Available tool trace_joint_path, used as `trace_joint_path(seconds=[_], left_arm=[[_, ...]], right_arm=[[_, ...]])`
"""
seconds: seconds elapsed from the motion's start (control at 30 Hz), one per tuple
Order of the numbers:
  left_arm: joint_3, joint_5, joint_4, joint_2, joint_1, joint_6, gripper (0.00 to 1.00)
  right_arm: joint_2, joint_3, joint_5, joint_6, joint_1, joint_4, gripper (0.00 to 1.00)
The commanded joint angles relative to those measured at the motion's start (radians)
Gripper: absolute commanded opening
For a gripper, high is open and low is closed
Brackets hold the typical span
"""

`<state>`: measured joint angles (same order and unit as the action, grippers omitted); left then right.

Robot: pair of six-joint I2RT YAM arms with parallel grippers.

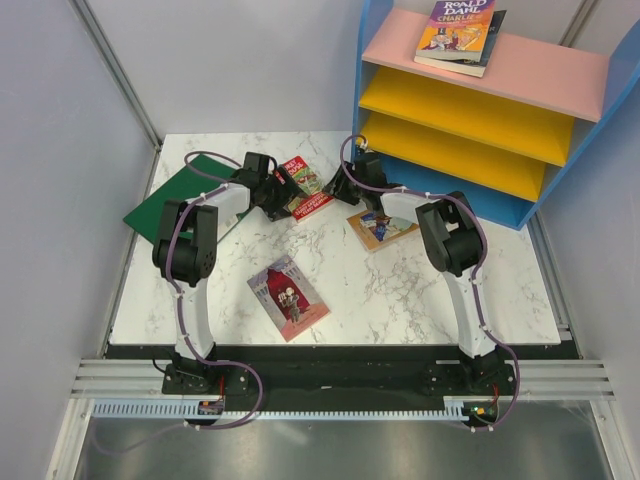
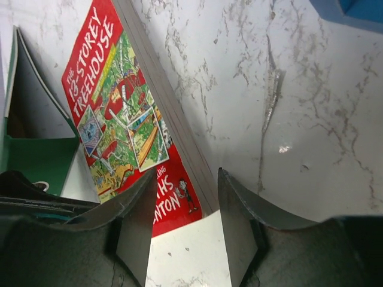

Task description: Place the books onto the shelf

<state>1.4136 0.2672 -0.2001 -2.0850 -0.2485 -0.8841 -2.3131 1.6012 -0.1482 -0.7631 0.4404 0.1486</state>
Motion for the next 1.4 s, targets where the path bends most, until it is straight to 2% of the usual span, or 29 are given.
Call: trace_joint_path(seconds=[0.0,0.2,0.57,0.73,0.83,0.87,0.97,1.17,1.37], left_arm=[[-0.007,-0.037,-0.048,-0.061,0.002,0.04,0.84],[-0.007,-0.003,-0.05,-0.081,0.002,0.043,0.83],[-0.013,0.013,-0.05,-0.098,0.002,0.059,0.83],[-0.015,0.032,-0.048,-0.098,0.0,0.065,0.82],[-0.021,0.041,-0.048,-0.093,0.0,0.065,0.82],[-0.025,0.043,-0.048,-0.087,0.0,0.065,0.82],[-0.042,0.043,-0.047,-0.069,0.0,0.065,0.82],[-0.126,0.046,-0.035,0.041,-0.003,0.074,0.82],[-0.267,0.055,-0.001,0.199,-0.005,0.06,0.82]], right_arm=[[-0.031,0.014,-0.036,-0.038,-0.022,0.058,0.51],[0.032,-0.078,-0.047,-0.07,-0.012,0.154,0.5],[0.066,-0.121,-0.073,-0.091,0.017,0.226,0.48],[0.075,-0.106,-0.091,-0.07,0.044,0.21,0.42],[0.08,-0.095,-0.088,-0.053,0.066,0.19,0.33],[0.083,-0.09,-0.091,-0.05,0.07,0.181,0.24],[0.104,-0.108,-0.091,-0.038,0.084,0.158,0.15],[0.25,-0.256,-0.091,-0.021,0.084,0.155,0.06],[0.418,-0.415,-0.105,-0.036,0.086,0.155,0.05]])
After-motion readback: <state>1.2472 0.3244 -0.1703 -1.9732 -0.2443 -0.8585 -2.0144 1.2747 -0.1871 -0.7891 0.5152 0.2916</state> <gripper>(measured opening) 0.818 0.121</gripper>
